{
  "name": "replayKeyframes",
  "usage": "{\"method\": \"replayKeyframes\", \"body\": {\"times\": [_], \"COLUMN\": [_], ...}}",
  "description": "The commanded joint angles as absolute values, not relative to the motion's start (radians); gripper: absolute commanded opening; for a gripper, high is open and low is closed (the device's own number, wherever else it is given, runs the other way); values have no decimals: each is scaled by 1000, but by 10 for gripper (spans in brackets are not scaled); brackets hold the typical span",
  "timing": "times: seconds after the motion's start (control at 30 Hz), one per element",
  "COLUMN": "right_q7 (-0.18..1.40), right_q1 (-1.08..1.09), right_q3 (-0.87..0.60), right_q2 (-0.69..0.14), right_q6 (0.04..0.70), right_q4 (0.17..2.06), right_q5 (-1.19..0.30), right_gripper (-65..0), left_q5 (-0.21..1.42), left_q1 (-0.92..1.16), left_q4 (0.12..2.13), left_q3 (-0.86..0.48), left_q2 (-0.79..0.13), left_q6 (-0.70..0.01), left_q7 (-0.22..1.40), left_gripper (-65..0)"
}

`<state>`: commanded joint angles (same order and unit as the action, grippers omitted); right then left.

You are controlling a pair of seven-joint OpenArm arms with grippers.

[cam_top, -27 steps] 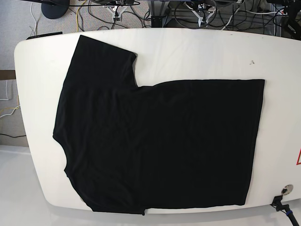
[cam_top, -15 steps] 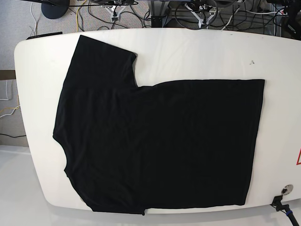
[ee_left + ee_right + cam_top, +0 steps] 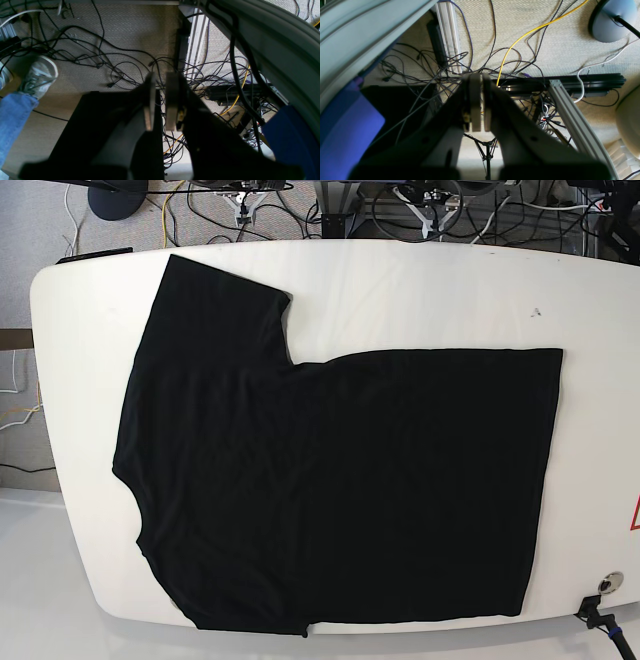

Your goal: Fold the T-shirt properly

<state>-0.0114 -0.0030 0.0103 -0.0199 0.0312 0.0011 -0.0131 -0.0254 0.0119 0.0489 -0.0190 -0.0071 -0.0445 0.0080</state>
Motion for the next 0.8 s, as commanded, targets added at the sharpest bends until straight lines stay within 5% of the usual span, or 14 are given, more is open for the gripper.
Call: {"method": "replayKeyframes", "body": {"times": [0.8], "right_q7": [-13], "right_q1": [-8], "right_q3": [2], "right_q2": [-19], "right_q6": [37], "right_q4": [17], "right_q5": [-11], "right_gripper": [-643], "left_q5": [-12], "left_q1": [14], "left_q4": [67], "left_q3": [-27], "left_q2": [-10], "left_q6": [-52], "left_q7": [-4], "left_gripper": [-592]}}
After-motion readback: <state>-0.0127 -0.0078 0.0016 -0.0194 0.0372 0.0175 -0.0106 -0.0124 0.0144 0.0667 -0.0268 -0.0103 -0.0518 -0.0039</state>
